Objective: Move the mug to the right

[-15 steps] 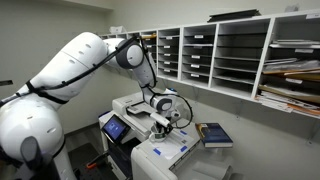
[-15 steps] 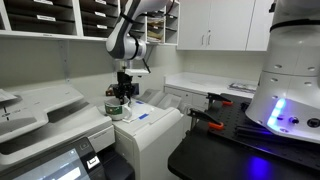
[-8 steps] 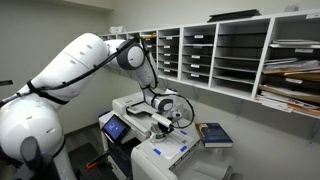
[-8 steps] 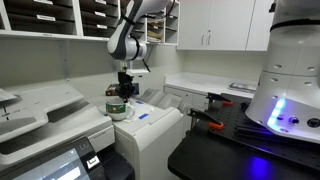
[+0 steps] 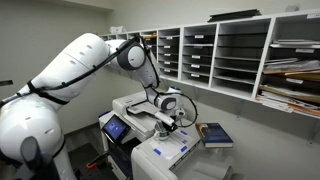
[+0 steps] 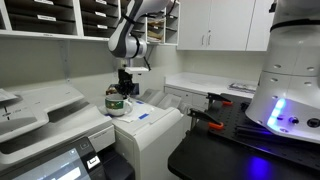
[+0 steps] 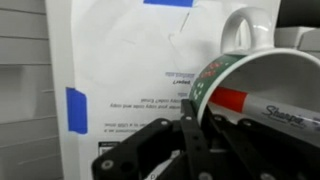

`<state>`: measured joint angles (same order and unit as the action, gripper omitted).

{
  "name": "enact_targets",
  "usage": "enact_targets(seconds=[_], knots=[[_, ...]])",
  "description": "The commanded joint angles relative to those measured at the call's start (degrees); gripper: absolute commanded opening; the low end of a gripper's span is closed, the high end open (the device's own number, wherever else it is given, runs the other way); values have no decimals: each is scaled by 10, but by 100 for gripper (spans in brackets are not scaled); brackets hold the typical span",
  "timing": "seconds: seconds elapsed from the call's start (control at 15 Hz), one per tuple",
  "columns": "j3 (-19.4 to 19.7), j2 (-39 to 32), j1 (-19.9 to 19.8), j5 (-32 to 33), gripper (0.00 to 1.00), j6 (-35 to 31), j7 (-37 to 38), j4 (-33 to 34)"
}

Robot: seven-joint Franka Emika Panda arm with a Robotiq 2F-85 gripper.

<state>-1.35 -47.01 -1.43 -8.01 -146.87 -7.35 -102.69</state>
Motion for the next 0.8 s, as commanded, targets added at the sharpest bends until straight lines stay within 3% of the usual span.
enact_targets(seconds=[0.0, 0.33, 0.73], knots=[[4, 15, -27, 0, 3, 1, 18, 16], [24, -4, -53, 5, 3, 25, 31, 76], [42, -49, -45, 17, 3, 79, 73, 141]])
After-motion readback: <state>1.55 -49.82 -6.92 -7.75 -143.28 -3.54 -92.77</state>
